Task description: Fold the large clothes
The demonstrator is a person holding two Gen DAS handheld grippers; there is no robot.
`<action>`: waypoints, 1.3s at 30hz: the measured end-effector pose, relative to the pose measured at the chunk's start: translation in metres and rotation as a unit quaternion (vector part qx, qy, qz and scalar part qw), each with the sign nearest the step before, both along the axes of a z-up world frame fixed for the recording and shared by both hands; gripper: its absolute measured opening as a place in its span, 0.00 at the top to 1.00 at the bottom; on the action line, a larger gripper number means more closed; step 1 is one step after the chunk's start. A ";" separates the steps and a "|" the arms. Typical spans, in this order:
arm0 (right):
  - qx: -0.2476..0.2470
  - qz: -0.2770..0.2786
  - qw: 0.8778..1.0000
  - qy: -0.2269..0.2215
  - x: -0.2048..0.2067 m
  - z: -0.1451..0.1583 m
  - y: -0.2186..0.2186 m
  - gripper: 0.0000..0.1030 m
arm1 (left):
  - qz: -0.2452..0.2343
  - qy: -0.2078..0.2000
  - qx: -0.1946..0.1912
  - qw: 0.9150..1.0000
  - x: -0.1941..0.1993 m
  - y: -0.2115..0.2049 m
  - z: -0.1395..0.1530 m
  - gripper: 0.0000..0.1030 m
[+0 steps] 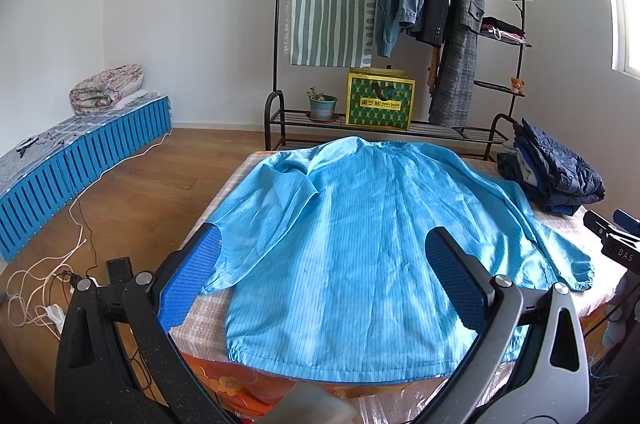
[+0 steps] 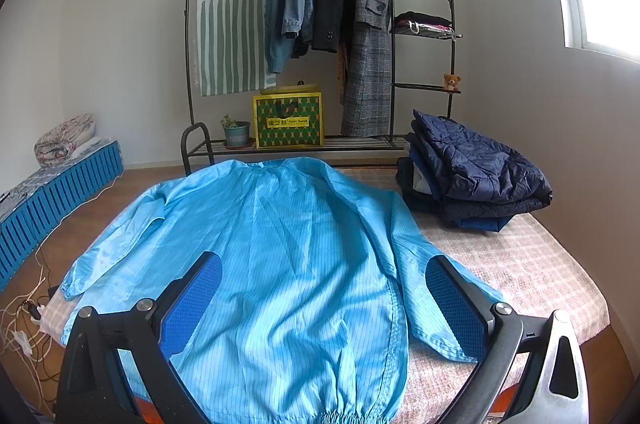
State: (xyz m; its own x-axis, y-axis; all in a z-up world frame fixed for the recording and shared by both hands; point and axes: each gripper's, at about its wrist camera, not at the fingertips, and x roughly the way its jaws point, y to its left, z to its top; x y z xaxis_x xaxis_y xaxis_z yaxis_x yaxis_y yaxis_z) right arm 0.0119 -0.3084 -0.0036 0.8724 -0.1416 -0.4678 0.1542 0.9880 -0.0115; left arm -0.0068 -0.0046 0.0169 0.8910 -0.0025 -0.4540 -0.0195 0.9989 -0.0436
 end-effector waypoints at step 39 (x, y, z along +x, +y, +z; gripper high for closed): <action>-0.002 0.002 1.000 -0.001 0.000 0.001 0.002 0.00 | -0.001 -0.005 -0.001 1.000 -0.005 0.002 -0.003 0.00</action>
